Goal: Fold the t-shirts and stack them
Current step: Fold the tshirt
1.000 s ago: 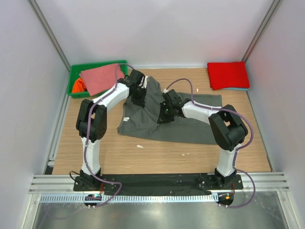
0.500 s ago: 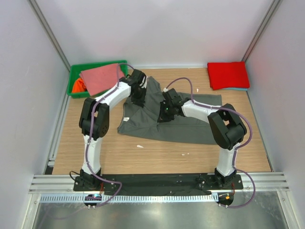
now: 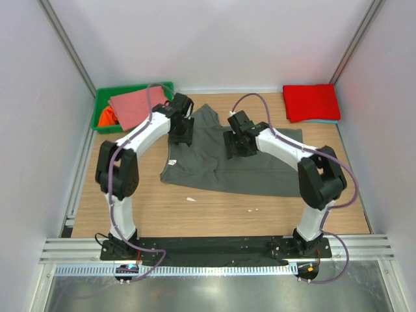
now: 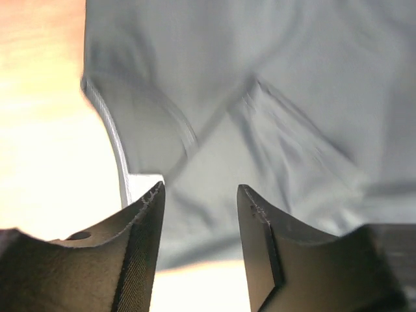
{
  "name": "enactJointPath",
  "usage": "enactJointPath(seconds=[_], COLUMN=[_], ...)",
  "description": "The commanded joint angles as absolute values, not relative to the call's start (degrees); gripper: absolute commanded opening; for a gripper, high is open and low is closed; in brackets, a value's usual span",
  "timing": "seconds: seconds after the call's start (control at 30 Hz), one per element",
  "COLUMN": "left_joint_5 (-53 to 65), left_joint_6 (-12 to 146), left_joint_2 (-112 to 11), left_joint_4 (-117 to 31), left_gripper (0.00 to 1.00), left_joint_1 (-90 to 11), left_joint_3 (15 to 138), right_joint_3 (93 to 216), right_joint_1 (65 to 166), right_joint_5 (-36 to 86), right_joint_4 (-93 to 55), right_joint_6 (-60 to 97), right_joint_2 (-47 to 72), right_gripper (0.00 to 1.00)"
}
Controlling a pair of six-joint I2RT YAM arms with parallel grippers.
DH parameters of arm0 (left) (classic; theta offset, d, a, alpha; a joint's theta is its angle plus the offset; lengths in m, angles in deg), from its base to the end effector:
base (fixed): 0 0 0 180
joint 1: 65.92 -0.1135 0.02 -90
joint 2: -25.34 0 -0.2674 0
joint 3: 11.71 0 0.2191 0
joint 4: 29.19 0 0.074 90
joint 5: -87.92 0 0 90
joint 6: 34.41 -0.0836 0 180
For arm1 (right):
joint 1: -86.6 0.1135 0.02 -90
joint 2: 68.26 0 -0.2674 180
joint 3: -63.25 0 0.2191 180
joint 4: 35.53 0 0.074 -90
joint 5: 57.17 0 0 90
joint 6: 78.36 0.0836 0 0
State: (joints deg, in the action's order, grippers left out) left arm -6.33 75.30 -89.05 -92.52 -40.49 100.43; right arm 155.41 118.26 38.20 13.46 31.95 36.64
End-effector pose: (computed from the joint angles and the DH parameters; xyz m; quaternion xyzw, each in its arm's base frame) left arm 0.3769 -0.1724 0.2051 0.0409 0.9759 -0.0477 0.2091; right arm 0.3249 0.1912 0.1851 -0.0844 0.9650 0.0660 0.2392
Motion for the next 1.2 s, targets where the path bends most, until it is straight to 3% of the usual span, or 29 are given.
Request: enactJointPath(seconds=[0.0,0.13,0.5,0.6,0.67,0.7,0.77,0.9,1.17], left_joint_5=[-0.5,4.6,1.4,0.7,0.6,0.6,0.2,0.4,1.3], left_joint_6=[80.4,87.1,95.0,95.7,95.9,95.8,95.8,95.8,99.6], left_joint_2=[-79.0,-78.3,-81.6,-80.5,-80.1,-80.0,-79.7,-77.9,-71.9], left_joint_4=[-91.2,-84.7,-81.0,-79.5,-78.7,-78.3,-78.5,-77.2,-75.9], left_gripper=[0.50,0.51,0.49,0.49,0.49,0.49,0.48,0.48,0.48], left_joint_1=[-40.2,-38.8,-39.7,-40.3,-40.7,-41.0,-41.3,-41.7,-42.1], left_joint_3=[93.6,85.9,76.1,72.0,69.6,68.9,67.1,63.8,56.1], right_joint_3=[152.3,142.6,131.5,129.1,127.1,126.4,125.4,121.7,114.0], right_joint_1=[117.0,113.2,111.5,111.0,110.3,109.9,108.1,104.3,97.7], right_joint_5=[46.6,45.5,44.9,46.7,48.1,48.1,47.9,47.0,47.9], right_joint_4=[21.9,19.0,15.0,14.1,13.2,12.9,12.9,12.3,18.1], right_joint_6=[24.0,24.7,33.6,38.7,42.8,43.9,47.2,51.0,58.8], right_joint_2=[25.4,18.1,15.6,14.1,13.1,13.0,12.7,11.5,5.0], right_gripper=[0.71,0.82,0.79,0.72,0.60,0.46,0.39,0.31,0.31])
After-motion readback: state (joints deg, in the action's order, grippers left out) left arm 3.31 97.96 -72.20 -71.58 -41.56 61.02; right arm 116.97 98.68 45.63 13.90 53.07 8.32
